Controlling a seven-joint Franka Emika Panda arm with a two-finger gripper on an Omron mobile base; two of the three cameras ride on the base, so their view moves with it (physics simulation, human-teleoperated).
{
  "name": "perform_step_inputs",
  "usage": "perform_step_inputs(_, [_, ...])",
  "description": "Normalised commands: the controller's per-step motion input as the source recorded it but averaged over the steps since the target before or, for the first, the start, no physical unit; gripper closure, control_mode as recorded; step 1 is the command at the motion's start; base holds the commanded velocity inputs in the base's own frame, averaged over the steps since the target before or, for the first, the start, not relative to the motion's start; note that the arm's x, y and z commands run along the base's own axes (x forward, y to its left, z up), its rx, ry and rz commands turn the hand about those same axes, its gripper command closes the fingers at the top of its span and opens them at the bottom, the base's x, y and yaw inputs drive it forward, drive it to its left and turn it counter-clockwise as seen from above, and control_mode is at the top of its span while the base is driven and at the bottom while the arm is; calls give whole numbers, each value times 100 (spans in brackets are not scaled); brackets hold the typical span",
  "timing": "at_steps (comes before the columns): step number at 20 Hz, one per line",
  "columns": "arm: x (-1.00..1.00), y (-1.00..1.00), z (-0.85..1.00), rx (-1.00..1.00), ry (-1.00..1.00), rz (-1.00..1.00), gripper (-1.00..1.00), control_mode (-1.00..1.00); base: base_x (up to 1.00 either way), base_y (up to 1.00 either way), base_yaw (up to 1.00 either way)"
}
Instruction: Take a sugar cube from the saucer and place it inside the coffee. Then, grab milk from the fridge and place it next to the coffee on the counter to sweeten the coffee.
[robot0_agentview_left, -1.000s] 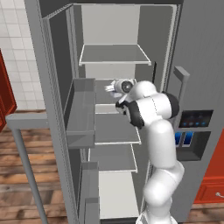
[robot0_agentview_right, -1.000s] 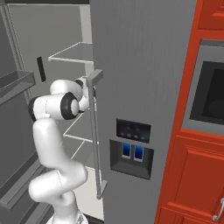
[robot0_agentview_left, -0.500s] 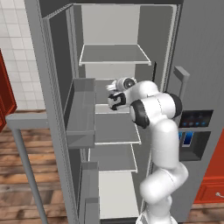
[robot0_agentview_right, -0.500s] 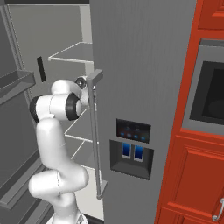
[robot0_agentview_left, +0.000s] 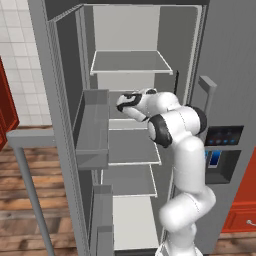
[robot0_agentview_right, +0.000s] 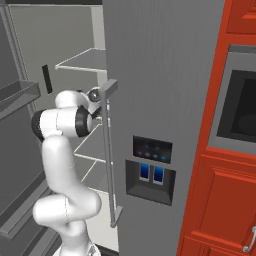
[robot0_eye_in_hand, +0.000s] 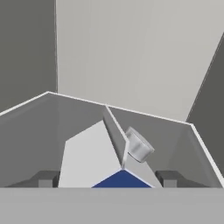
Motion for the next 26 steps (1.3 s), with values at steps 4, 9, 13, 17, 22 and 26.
perform_step_inputs(4, [-26, 20, 0, 0, 0, -1, 100, -100, 0, 0, 0])
perform_step_inputs(9, [-60, 44, -5, 0, 0, 0, 100, -100, 0, 0, 0])
perform_step_inputs(13, [-84, 4, 30, 4, 0, -5, 100, -100, 0, 0, 0])
perform_step_inputs(17, [-80, -7, 81, 0, 5, -2, 100, -100, 0, 0, 0])
perform_step_inputs(22, [-46, 8, 72, -1, 15, 0, 100, -100, 0, 0, 0])
perform_step_inputs(26, [-56, 36, 89, -1, 22, -1, 100, -100, 0, 0, 0])
